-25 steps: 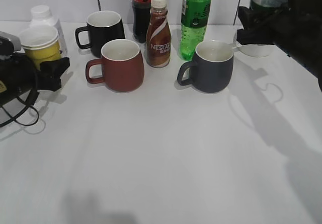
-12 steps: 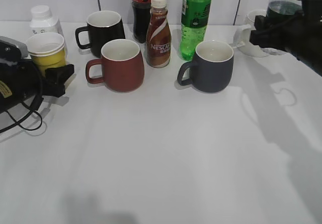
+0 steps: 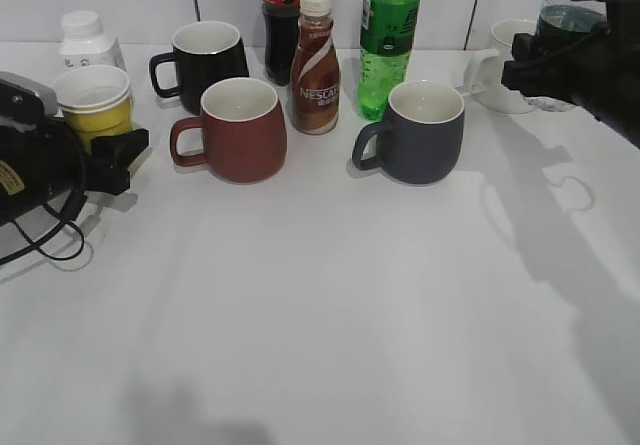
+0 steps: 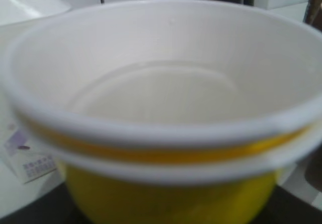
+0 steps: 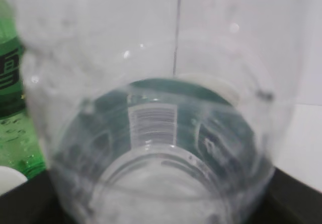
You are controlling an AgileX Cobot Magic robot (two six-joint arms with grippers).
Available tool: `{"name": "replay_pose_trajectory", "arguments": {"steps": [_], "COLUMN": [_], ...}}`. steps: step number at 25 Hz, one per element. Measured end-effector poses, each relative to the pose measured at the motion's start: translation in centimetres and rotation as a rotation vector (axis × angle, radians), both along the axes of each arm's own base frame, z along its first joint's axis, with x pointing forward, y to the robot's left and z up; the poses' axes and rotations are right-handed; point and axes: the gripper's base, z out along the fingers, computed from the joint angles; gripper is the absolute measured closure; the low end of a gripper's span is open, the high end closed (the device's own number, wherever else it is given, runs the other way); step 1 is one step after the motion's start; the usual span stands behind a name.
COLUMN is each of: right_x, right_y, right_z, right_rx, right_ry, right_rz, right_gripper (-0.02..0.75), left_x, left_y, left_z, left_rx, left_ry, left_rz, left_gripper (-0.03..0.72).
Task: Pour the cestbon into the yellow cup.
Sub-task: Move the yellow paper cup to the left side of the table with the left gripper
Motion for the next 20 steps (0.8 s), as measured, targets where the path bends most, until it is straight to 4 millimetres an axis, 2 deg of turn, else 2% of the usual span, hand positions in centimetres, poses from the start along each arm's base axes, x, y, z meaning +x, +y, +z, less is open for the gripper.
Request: {"name": "replay_pose_trajectory", "arguments": {"steps": [20], "right_x": [0.00], "right_y": [0.00], "right_z": [-0.01], "right_rx": [-0.001], "right_ry": [0.001], "right_rz": [0.000], "right_gripper": [0.259], "left_x": [-0.15], "left_y": [-0.04], "left_z": [-0.49], "left_rx": [0.034], "left_ry": [0.045], "left_rz": [-0.014], "left_gripper": [0.247]}}
